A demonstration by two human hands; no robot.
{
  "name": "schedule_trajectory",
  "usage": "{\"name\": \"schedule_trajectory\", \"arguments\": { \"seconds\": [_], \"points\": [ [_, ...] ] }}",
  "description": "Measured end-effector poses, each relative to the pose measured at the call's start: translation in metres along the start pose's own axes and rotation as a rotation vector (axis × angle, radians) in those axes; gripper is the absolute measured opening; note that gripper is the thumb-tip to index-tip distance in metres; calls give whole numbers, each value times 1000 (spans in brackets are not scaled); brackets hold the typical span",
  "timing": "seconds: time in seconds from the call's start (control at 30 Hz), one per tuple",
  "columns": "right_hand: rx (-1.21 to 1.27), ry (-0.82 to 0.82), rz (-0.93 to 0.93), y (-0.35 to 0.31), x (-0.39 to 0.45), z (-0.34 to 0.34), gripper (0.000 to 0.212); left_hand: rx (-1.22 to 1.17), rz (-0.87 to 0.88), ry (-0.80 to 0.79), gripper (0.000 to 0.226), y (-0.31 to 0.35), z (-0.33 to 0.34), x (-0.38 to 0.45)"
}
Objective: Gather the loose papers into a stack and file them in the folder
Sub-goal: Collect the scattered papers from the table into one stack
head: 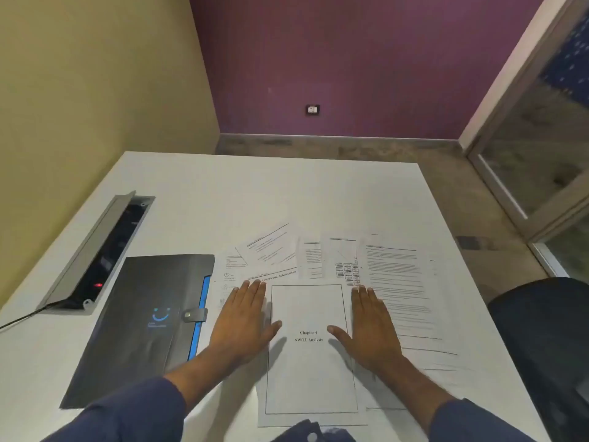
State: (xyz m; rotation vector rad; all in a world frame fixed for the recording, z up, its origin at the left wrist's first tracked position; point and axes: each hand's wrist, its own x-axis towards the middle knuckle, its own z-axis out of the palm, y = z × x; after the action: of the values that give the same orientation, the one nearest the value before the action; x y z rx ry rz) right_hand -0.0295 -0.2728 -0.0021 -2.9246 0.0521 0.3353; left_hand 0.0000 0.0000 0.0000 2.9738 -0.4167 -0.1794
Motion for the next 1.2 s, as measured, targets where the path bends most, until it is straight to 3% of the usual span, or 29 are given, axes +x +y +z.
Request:
{"name": "schedule_trajectory", "arguments": {
  "seconds": [0.23, 0.4, 0.57, 0.63, 0.83, 0.9, 0.97, 1.03, 1.1, 1.2],
  "points": [
    [169, -74, 167, -5, -15, 24, 86, -149, -244, -203, 86, 18, 32, -14],
    [422, -165, 351, -12, -19, 32, 80, -325, -395, -319, 67, 35, 37, -21],
    [707, -137, 573, -15, -9, 34, 84, -477, -497, -318, 89, 45, 43, -21],
    [778, -130, 621, -16, -7, 35, 78, -504, -522, -322, 86, 47, 42, -19],
    [771, -51, 555, -16, -3, 35, 24, -566, -490, -265, 40, 44, 41, -15],
    [776, -24, 528, -17, -3, 33, 12, -597, -497, -232, 30, 42, 39, -12],
    [792, 4, 508, -19, -2, 32, 6, -589, -507, -191, 4, 39, 37, -9],
    [816, 16, 491, -22, -1, 30, 4, -580, -519, -135, 20, 36, 38, -6],
    [811, 9, 477, -25, 2, 29, 11, -530, -554, -78, 16, 30, 39, -4],
    [759, -20, 442, -29, 8, 31, 23, -545, -645, -87, 39, 25, 41, -1]
  ]
}}
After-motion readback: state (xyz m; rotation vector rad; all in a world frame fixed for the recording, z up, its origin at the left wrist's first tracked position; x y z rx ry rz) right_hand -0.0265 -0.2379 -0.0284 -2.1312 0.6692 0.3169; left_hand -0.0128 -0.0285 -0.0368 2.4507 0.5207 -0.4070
